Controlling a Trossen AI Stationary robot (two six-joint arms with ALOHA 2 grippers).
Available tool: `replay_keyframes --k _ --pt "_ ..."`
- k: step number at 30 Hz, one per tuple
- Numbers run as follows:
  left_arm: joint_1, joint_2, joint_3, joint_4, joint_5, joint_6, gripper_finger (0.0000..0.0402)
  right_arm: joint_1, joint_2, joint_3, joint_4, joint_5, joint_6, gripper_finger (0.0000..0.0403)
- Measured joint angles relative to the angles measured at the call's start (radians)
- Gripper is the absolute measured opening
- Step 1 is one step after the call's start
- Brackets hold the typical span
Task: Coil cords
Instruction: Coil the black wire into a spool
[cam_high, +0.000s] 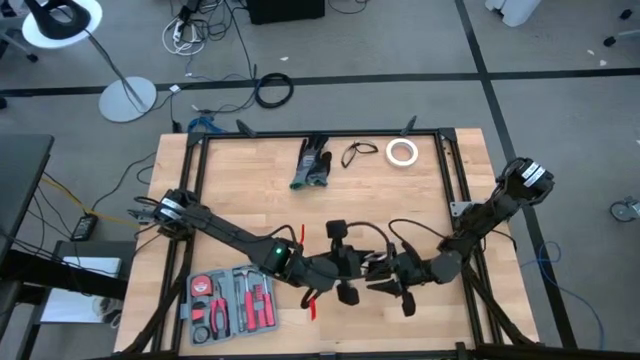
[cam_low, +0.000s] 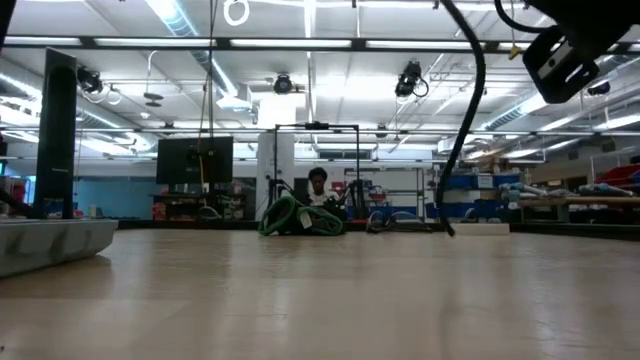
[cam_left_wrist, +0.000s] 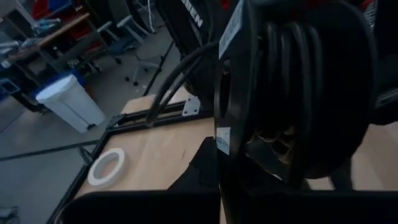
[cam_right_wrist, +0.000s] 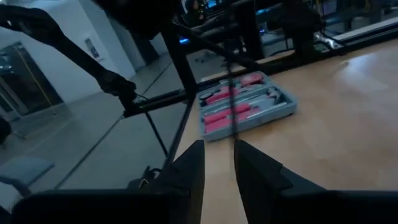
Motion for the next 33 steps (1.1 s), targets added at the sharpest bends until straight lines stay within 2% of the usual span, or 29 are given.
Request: replay_keyframes --k 8,22,33 --pt "0.025 0.000 0.000 0.123 -0.001 0.082 0.0000 -0.008 0.000 0.000 0.013 0.028 -0.066 0.0093" --pt "0.058 0.000 0.000 0.231 0.001 0.149 0.0000 -0.073 0.001 0.068 0.009 -0.052 -0.112 0.0114" --pt "0.063 0.002 0.000 0.301 -0.006 0.182 0.0000 -0.095 0.001 0.070 -0.006 -0.052 -0.122 0.0112"
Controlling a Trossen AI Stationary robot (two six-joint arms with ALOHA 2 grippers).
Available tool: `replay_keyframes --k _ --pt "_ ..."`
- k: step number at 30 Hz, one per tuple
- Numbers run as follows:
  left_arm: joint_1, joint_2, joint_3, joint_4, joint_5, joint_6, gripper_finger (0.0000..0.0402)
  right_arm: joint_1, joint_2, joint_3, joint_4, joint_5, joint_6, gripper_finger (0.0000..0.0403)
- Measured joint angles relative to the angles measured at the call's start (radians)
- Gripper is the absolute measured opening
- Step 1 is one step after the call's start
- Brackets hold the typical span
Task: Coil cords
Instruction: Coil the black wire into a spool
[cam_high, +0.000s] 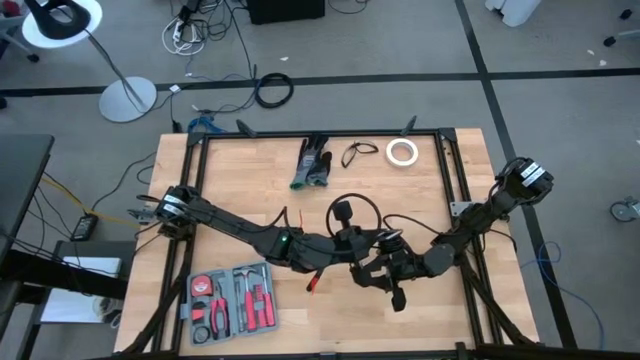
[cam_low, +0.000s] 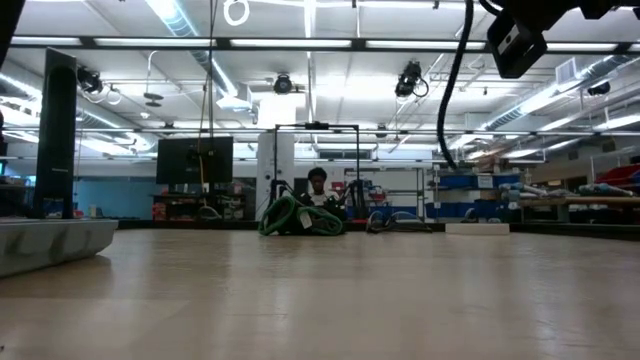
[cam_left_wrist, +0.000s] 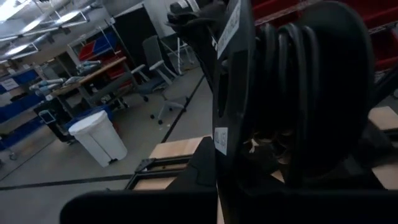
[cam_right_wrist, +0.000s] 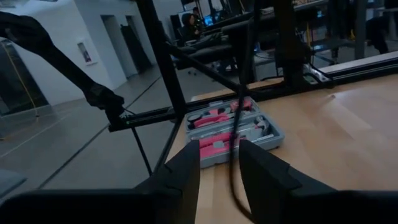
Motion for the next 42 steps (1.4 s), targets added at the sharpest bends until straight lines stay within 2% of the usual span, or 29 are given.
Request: replay_keyframes --k 23,25,29,35,42 --pt "0.002 0.000 0.000 0.140 -0.039 0.121 0.0000 -0.055 0.000 0.000 -0.007 -0.032 -0.018 0.0104" --pt "0.002 0.000 0.000 0.141 -0.039 0.121 0.0000 -0.058 0.000 0.000 -0.015 -0.029 -0.019 0.0088" --pt "0.002 0.000 0.000 0.127 -0.045 0.120 0.0000 -0.054 0.000 0.000 -0.025 -0.022 -0.074 0.0015" --pt "-0.006 0.000 0.000 0.113 -0.052 0.116 0.0000 -0.026 -0.017 0.001 -0.119 0.067 -0.049 0.0007" --pt "-0.036 0.000 0.000 0.048 -0.052 0.070 0.0000 0.026 -0.136 0.001 -0.524 0.305 0.141 0.0004"
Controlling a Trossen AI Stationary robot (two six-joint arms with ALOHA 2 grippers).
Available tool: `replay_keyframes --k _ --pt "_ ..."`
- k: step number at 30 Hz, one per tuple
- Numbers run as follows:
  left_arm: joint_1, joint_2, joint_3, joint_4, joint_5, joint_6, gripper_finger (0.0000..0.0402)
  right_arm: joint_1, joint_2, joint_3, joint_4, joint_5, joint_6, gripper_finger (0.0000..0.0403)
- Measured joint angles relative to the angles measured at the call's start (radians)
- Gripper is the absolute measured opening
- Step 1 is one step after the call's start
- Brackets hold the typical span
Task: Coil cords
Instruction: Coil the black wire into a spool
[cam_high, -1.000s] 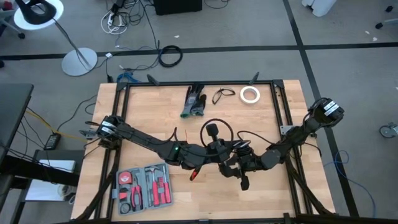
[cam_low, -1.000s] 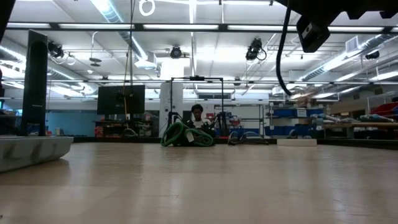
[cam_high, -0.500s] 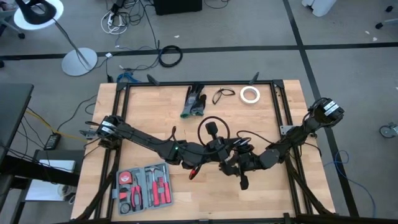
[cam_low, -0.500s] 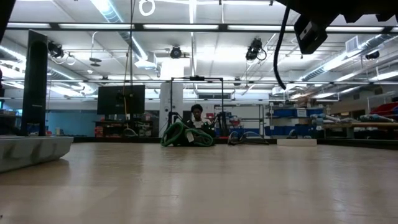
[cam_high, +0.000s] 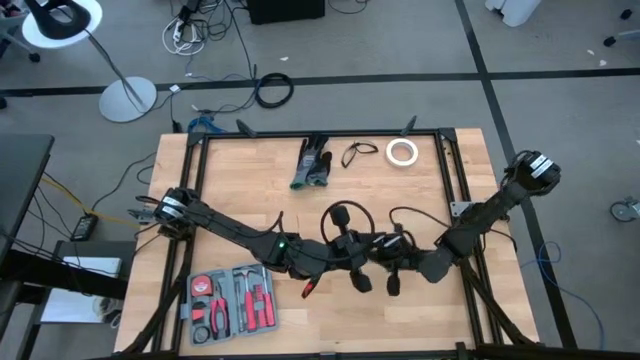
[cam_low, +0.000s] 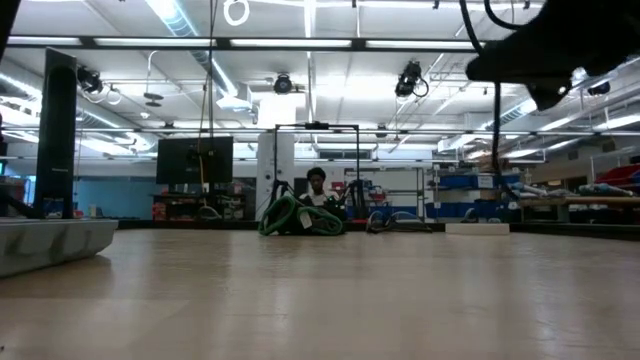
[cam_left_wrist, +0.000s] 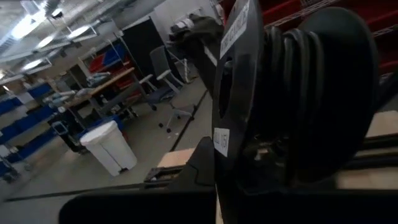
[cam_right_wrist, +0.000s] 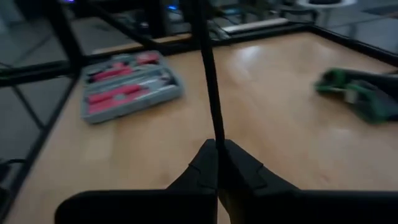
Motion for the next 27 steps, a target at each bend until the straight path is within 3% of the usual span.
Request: replay_keyframes --k 5,13,19,27 --pt "-0.017 -0.001 0.000 -0.072 0.004 -0.055 0.0000 0.018 -0.136 0.000 -0.240 0.095 0.079 0.0004" --pt "-0.031 -0.001 0.000 -0.341 -0.009 -0.216 0.0000 0.091 -0.359 0.000 -0.504 0.229 0.137 0.0004" --pt "-0.030 -0.012 0.000 -0.509 -0.054 -0.320 0.0000 0.170 -0.434 0.000 -0.520 0.304 0.104 0.0004" --pt "-0.011 -0.036 0.001 -0.624 -0.080 -0.375 0.0000 0.238 -0.443 0.000 -0.481 0.379 0.072 0.0003"
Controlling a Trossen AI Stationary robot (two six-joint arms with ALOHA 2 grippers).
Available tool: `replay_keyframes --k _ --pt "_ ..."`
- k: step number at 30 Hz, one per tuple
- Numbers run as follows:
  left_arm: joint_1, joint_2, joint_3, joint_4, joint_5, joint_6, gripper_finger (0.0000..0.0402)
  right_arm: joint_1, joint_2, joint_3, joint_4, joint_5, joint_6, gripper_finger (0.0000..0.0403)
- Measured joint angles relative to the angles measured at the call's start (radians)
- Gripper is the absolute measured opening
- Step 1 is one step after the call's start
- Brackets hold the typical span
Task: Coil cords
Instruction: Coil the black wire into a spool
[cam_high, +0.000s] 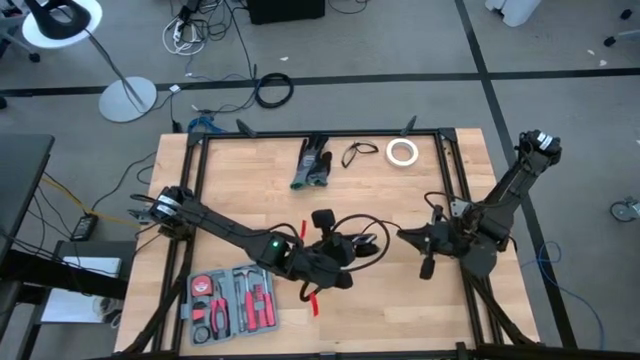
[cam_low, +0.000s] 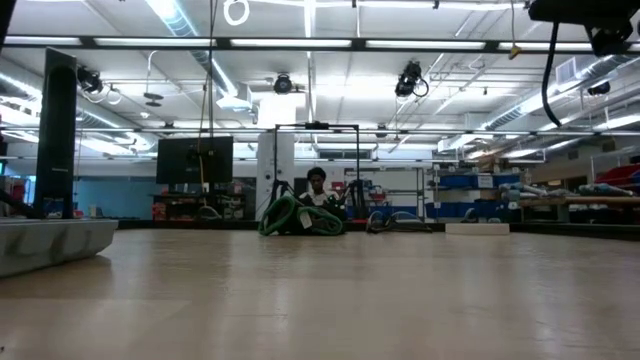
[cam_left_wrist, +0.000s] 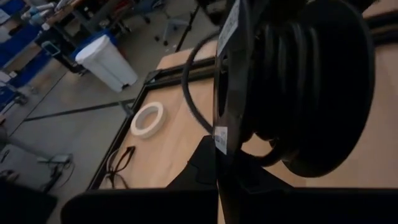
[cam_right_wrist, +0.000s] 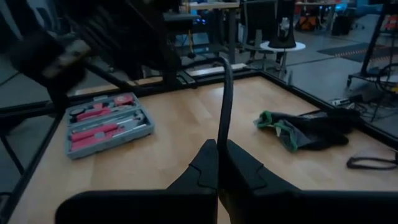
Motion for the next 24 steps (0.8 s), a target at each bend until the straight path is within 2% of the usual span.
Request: replay_keyframes --k 11,18,21,24 --pt "0.008 0.000 0.000 -0.099 -0.065 -0.005 0.0000 0.063 0.001 0.000 0.052 0.053 -0.045 0.0003" --pt "0.030 -0.001 0.000 -0.203 -0.074 -0.072 0.0000 0.092 0.001 0.000 0.065 0.059 -0.043 0.0003" --pt "0.037 -0.001 0.000 -0.208 -0.072 -0.074 0.0000 0.095 0.002 0.000 0.105 0.052 -0.059 0.0003" --pt "0.046 -0.001 0.000 -0.191 -0.056 -0.063 0.0000 0.090 0.014 0.000 0.205 0.046 -0.153 0.0003"
